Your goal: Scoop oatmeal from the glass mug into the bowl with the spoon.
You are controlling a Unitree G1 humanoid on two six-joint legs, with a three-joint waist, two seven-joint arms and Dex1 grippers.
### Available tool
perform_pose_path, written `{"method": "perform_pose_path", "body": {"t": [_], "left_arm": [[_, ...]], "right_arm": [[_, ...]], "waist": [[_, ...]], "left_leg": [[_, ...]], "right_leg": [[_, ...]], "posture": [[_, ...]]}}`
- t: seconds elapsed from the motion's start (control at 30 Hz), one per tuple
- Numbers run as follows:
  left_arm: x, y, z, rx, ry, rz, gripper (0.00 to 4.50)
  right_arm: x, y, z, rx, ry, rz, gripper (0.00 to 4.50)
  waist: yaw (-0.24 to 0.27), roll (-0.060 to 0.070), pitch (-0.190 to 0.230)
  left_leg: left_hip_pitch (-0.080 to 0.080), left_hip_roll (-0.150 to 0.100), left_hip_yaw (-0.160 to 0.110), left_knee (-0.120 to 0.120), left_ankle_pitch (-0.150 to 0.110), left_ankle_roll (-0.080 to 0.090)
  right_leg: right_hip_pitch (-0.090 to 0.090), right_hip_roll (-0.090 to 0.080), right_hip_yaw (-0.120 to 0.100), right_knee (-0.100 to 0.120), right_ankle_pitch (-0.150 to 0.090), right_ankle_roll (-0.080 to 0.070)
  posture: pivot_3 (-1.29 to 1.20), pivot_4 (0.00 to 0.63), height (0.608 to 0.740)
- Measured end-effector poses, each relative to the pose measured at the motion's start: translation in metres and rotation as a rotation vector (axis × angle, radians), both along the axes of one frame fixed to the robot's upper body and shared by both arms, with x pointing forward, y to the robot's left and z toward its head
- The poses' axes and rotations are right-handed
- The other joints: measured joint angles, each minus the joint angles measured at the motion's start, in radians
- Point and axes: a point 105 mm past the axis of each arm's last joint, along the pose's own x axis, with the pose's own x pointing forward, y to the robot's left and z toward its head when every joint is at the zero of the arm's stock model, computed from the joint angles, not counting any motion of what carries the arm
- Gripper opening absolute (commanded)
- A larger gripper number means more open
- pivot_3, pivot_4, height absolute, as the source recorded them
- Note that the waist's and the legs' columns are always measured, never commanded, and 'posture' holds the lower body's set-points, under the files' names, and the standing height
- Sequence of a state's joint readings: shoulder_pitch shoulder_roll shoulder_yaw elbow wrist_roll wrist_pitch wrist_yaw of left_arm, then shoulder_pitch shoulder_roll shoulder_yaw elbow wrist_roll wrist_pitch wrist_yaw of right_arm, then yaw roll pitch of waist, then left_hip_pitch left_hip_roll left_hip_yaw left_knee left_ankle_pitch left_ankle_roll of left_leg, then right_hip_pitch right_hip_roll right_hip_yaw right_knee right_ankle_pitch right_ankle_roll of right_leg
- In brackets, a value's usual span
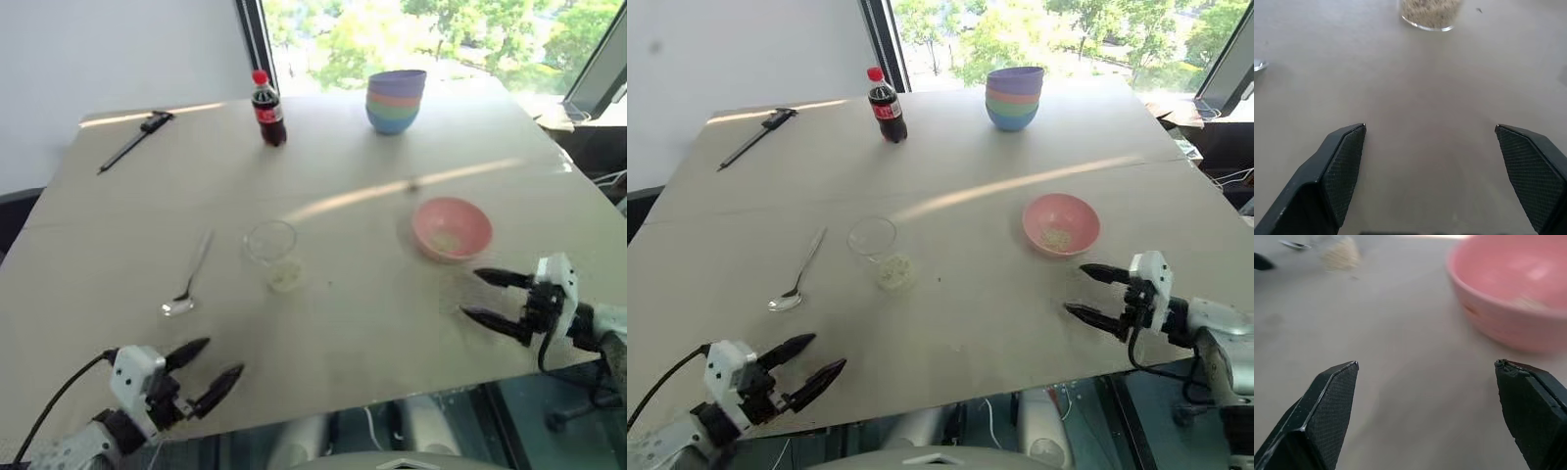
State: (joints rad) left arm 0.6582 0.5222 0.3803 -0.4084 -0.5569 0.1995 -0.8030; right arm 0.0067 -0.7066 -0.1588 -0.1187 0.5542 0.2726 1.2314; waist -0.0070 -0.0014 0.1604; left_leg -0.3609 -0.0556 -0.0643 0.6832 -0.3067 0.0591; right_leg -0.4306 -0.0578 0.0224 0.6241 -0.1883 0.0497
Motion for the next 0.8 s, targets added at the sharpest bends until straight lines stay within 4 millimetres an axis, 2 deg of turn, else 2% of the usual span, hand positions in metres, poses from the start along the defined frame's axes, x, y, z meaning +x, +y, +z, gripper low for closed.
{"method": "perform_pose_path", "body": {"t": [0.03, 0.1, 0.17, 0.23, 0.33, 0.43, 0.53, 0.67, 0.8], "left_arm": [[0.0, 0.0, 0.0, -0.001, 0.002, 0.003, 4.48], [0.005, -0.002, 0.005, 0.026, 0.001, 0.045, 4.48], [0.009, -0.001, 0.01, 0.06, -0.017, 0.065, 4.48], [0.019, 0.009, 0.022, 0.068, -0.044, 0.125, 4.48], [0.035, 0.025, 0.044, 0.075, -0.086, 0.188, 4.48], [0.051, 0.048, 0.059, 0.073, -0.133, 0.285, 4.48], [0.062, 0.061, 0.067, 0.066, -0.149, 0.333, 4.48], [0.07, 0.076, 0.058, 0.087, -0.069, 0.381, 4.48], [0.077, 0.079, 0.044, 0.056, 0.011, 0.396, 4.48]], "right_arm": [[-0.001, 0.002, 0.001, 0.003, -0.001, 0.011, 4.5], [-0.006, 0.028, 0.017, 0.033, -0.013, 0.117, 4.5], [-0.006, 0.041, 0.03, 0.049, -0.043, 0.171, 4.5], [-0.002, 0.057, 0.055, 0.075, -0.102, 0.229, 4.5], [-0.002, 0.071, 0.08, 0.085, -0.163, 0.289, 4.5], [-0.003, 0.083, 0.079, 0.081, -0.145, 0.333, 4.5], [-0.002, 0.087, 0.083, 0.085, -0.152, 0.35, 4.5], [-0.002, 0.086, 0.085, 0.074, -0.156, 0.355, 4.5], [-0.001, 0.083, 0.084, 0.049, -0.156, 0.351, 4.5]], "waist": [[0.0, 0.0, 0.0], [-0.004, -0.002, 0.003], [-0.004, -0.003, 0.004], [-0.002, -0.005, 0.006], [0.009, -0.006, 0.007], [0.021, -0.006, 0.007], [0.021, -0.006, 0.007], [0.02, -0.006, 0.007], [0.021, -0.006, 0.007]], "left_leg": [[0.0, 0.0, 0.0, 0.0, 0.0, 0.0], [-0.001, 0.0, 0.0, 0.0, 0.0, -0.001], [-0.001, 0.0, 0.0, 0.0, 0.0, -0.001], [-0.001, 0.0, 0.0, 0.0, 0.0, -0.001], [-0.002, 0.0, -0.004, 0.0, 0.0, -0.001], [-0.004, -0.001, -0.004, 0.0, -0.001, -0.004], [-0.004, -0.001, -0.003, 0.0, 0.001, -0.008], [-0.004, -0.002, -0.003, 0.0, 0.001, -0.009], [-0.004, -0.001, -0.003, -0.001, 0.001, -0.009]], "right_leg": [[0.0, 0.0, 0.0, 0.0, 0.0, 0.0], [-0.001, 0.0, 0.0, 0.0, 0.002, 0.004], [-0.001, 0.0, -0.001, -0.001, 0.002, 0.004], [-0.001, 0.0, -0.002, -0.001, 0.002, 0.003], [-0.001, 0.0, -0.007, -0.001, 0.004, 0.001], [-0.002, 0.0, -0.008, -0.002, 0.005, -0.002], [-0.002, 0.0, -0.008, -0.003, 0.005, -0.002], [-0.002, 0.0, -0.007, -0.003, 0.005, -0.002], [-0.002, 0.0, -0.007, -0.003, 0.005, -0.002]], "posture": [[0.0, 0.15, 0.74], [0.0, 0.15, 0.74], [0.0, 0.15, 0.74], [0.0, 0.15, 0.74], [0.0, 0.15, 0.74], [0.0, 0.15, 0.74], [0.0, 0.15, 0.74], [0.0, 0.15, 0.74], [0.0, 0.15, 0.74]]}}
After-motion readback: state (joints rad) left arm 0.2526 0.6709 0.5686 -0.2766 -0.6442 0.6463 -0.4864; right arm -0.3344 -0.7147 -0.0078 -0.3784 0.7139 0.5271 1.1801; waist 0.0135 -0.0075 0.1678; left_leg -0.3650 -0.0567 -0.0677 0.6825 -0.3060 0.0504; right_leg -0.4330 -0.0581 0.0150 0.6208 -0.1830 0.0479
